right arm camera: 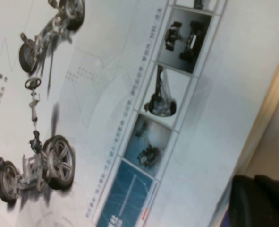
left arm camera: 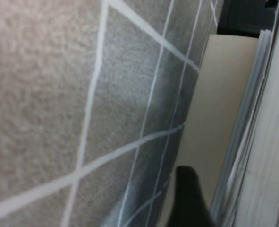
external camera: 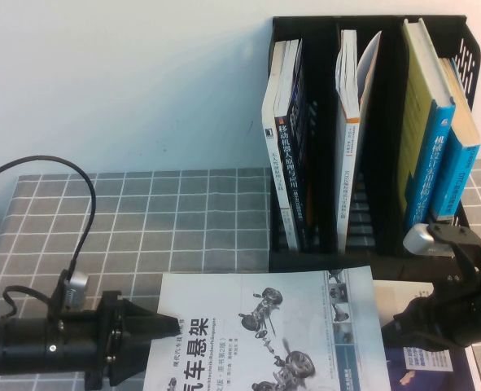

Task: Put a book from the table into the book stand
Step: Pick up the book with your left arm

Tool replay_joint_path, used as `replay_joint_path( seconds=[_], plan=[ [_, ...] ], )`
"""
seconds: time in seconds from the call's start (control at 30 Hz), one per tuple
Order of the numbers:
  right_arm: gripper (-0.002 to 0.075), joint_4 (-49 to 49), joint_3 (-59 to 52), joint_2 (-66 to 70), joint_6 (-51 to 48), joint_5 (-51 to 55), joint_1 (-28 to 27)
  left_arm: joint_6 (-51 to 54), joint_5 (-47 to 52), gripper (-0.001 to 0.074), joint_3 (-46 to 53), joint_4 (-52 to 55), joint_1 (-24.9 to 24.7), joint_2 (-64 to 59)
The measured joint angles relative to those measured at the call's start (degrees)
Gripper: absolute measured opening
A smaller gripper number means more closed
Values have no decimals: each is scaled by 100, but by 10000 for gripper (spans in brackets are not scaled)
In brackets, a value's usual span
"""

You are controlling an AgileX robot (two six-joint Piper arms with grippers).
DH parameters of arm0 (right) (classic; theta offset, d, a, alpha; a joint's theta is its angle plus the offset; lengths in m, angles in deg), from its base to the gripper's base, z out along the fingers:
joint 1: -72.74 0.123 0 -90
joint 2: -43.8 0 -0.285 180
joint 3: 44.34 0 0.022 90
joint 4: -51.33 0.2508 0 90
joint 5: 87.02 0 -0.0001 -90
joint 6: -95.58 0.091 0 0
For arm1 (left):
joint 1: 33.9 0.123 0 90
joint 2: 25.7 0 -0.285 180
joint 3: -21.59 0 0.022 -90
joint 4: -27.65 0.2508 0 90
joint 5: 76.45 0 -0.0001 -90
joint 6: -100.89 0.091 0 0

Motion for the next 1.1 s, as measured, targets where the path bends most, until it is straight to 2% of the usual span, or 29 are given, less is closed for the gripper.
replay_joint_path(
  seconds=[0.1, 0.4, 0.47, 0.6, 0.87, 1.1],
  plan=[
    [-2, 0, 0, 0, -15, -9, 0, -51, 0, 372, 0, 11, -104, 0],
    [-2, 0, 0, 0, -103, -22, 0, 149, -40, 326, 0, 33, -377, 0],
    [-2, 0, 0, 0, -126, -22, 0, 178, -45, 273, 0, 48, -377, 0],
    [-2, 0, 0, 0, -137, -22, 0, 186, 107, 113, 0, 26, -377, 10],
    [-2, 0, 0, -151, -187, -22, 0, 74, 144, 115, 0, 193, -111, 167],
    [-2, -65, 0, -988, -200, -22, 0, -474, -34, 113, 0, 474, -59, 1290]
  ],
)
